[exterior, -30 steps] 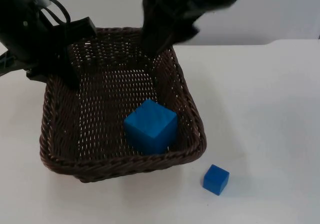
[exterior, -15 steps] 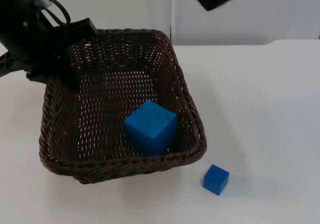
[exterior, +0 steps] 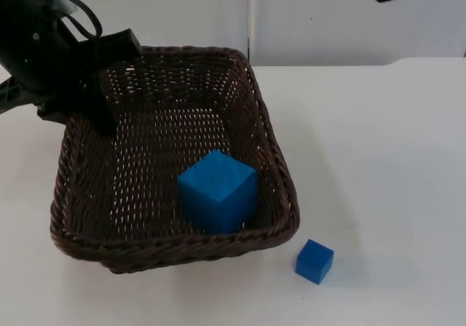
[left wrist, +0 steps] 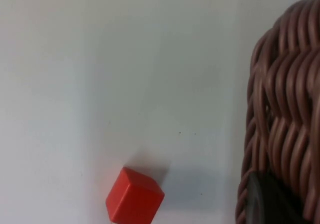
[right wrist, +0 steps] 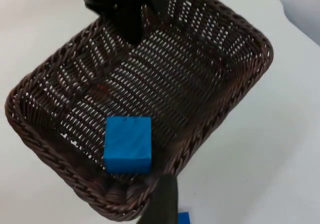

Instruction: Pick up the basket with the left hand and place the largest block into the basket with the right hand.

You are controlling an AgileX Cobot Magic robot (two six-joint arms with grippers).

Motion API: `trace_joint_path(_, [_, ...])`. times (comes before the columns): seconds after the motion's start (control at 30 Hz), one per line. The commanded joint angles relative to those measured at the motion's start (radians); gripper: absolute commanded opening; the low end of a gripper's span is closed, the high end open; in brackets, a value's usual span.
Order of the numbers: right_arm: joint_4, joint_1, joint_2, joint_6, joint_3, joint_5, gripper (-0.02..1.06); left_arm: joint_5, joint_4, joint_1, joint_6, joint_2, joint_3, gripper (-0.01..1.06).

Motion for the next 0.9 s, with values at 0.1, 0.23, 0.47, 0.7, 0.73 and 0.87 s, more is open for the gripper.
trace_joint_path(0.1, [0.000, -0.001, -0.034, 0.027, 0.024, -0.014, 0.76, -0.021, -0.134, -0.003, 0.143, -0.005, -0.020, 0.00])
trace_joint_path(0.23, [0.002, -0.001, -0.034, 0.052, 0.041, -0.015, 0.76, 0.026, -0.166, -0.005, 0.179, 0.051, -0.081, 0.00])
trace_joint_path(0.47, [0.002, -0.001, -0.048, 0.056, 0.071, -0.029, 0.76, 0.052, -0.170, -0.026, 0.195, 0.172, -0.223, 0.00])
trace_joint_path(0.7, [0.002, -0.001, -0.124, 0.074, 0.101, -0.042, 0.76, 0.050, -0.168, -0.053, 0.195, 0.319, -0.385, 0.00])
trace_joint_path(0.73, [0.002, -0.001, -0.140, 0.074, 0.101, -0.040, 0.76, 0.050, -0.170, -0.058, 0.195, 0.339, -0.408, 0.00])
trace_joint_path(0.87, [0.000, -0.001, -0.179, 0.074, 0.101, -0.040, 0.76, 0.046, -0.174, -0.065, 0.195, 0.404, -0.476, 0.00])
